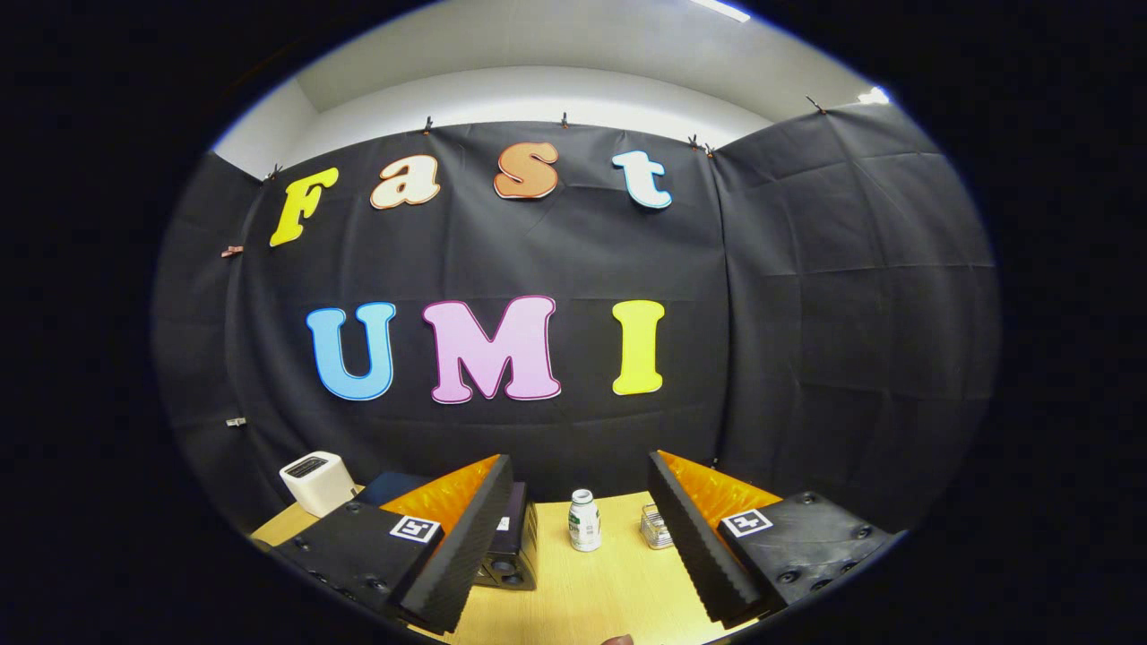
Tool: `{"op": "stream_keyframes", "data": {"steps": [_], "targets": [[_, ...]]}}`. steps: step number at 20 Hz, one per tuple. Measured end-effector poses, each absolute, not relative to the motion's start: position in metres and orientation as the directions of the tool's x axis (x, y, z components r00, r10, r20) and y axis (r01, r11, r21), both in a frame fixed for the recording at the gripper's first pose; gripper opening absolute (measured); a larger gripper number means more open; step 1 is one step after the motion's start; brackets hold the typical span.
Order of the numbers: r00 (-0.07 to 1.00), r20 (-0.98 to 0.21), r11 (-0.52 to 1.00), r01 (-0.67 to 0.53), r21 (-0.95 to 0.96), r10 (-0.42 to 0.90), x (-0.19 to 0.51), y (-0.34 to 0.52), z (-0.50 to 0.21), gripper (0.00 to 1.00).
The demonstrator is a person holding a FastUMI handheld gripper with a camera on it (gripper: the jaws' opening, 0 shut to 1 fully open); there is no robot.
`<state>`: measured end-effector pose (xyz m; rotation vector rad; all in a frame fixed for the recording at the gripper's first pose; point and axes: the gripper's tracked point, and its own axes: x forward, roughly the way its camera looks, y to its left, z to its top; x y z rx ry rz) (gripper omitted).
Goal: Open the toaster oven, put the food inside, and close the toaster oven door.
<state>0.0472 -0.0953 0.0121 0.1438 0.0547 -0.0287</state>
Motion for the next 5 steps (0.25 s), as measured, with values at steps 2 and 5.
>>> {"op": "stream_keyframes", "data": {"steps": [2, 5], "targets": [[0.998, -0.057, 0.989, 0.032, 0.142, -0.024, 0.0469, -0.0944, 0.0114, 0.98], [0.998, -0.056, 0.99, 0.026, 0.138, -0.019, 0.0463, -0.0905, 0.0112, 0.98]]}}
